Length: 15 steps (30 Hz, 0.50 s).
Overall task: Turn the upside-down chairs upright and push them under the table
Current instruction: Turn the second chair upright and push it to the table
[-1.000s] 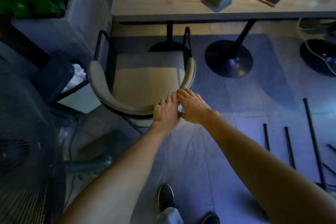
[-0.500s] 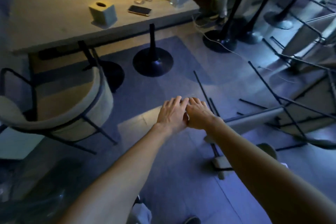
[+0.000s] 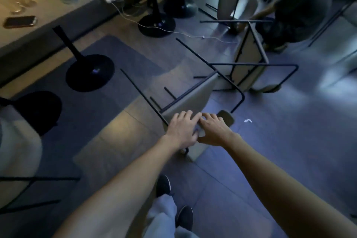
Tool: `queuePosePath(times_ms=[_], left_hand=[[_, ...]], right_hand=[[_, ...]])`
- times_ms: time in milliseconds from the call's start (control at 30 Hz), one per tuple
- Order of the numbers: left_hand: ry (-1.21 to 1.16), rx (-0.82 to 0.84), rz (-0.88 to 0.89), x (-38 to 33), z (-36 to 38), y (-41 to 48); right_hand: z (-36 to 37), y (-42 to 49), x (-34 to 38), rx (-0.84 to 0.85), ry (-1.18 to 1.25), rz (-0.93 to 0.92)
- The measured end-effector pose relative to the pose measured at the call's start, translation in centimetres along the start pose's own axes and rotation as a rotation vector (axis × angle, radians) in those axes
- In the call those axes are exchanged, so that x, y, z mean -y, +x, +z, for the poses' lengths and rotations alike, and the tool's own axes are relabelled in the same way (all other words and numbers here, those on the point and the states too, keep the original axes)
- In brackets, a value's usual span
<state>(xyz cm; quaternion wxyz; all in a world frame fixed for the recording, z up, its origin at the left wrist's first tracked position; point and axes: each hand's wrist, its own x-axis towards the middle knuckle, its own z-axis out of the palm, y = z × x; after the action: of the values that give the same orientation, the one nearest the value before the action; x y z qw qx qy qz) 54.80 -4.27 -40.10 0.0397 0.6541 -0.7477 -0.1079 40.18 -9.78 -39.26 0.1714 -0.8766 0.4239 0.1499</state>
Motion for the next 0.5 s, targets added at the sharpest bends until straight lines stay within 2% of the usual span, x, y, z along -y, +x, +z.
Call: queuePosePath(times_ms=[233, 367, 500], left_hand=[[0.178, 0.327, 0.131, -0.6, 7.6, 0.7], [0.234, 0.462, 0.188, 1.2, 11.9, 0.1], [0.236, 0.522, 0.227, 3.3, 15.4, -0.1]], right_hand=[[8.6, -2.3, -5.0, 0.138, 0.155, 0.18], [13.3, -1.2, -4.2, 0.181, 0.242, 0.231], [17.7, 1.0, -1.8, 0.208, 0.351, 0.266]])
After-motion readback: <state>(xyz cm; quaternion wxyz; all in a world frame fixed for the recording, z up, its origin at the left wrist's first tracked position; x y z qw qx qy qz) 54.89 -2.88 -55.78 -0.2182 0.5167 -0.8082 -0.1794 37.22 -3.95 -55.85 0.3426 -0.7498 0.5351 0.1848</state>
